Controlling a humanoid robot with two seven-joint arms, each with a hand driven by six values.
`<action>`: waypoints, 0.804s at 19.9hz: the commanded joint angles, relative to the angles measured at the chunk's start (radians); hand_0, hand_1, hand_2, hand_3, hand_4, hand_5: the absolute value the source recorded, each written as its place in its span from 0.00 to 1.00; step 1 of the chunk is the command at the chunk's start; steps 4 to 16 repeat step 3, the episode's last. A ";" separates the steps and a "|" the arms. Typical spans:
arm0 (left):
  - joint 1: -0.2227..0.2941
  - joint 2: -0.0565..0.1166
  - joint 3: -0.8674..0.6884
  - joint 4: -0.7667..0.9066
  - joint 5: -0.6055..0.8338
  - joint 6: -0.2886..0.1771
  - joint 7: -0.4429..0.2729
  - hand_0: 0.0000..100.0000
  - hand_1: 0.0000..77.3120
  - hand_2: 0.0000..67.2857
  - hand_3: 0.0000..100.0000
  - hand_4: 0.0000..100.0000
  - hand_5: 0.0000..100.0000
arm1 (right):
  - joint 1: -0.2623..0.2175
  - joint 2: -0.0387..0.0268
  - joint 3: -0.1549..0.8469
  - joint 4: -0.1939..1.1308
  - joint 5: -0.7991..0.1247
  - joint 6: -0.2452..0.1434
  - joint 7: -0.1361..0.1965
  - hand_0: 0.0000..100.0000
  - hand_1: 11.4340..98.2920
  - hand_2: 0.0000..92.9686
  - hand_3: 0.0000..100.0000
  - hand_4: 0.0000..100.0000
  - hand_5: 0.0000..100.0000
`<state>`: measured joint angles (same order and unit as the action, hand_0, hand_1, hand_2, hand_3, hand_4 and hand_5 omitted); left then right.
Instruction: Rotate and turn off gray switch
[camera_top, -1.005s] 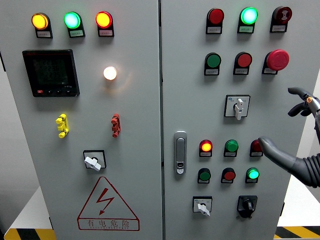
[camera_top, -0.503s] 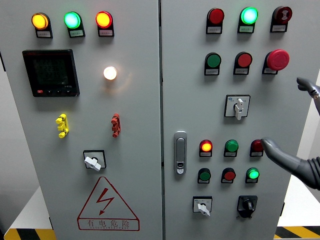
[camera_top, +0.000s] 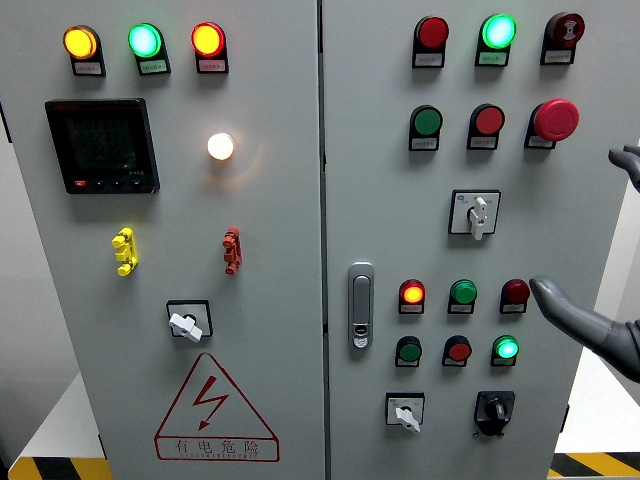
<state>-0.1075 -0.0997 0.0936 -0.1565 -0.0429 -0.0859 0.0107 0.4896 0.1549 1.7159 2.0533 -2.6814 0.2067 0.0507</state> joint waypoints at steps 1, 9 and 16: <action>0.000 0.000 0.000 0.000 0.000 0.000 0.000 0.34 0.00 0.18 0.22 0.12 0.12 | 0.000 0.0000 0.001 0.005 0.001 -0.001 0.000 0.00 0.23 0.14 0.14 0.10 0.07; 0.000 0.000 0.000 0.000 0.000 0.000 0.000 0.34 0.00 0.18 0.22 0.12 0.12 | 0.000 0.0000 0.001 0.013 0.001 -0.001 0.000 0.00 0.23 0.14 0.14 0.10 0.07; 0.000 0.000 0.000 0.000 0.000 0.000 0.000 0.34 0.00 0.18 0.22 0.12 0.12 | 0.000 0.0000 0.001 0.013 0.001 -0.001 0.000 0.00 0.23 0.14 0.14 0.10 0.07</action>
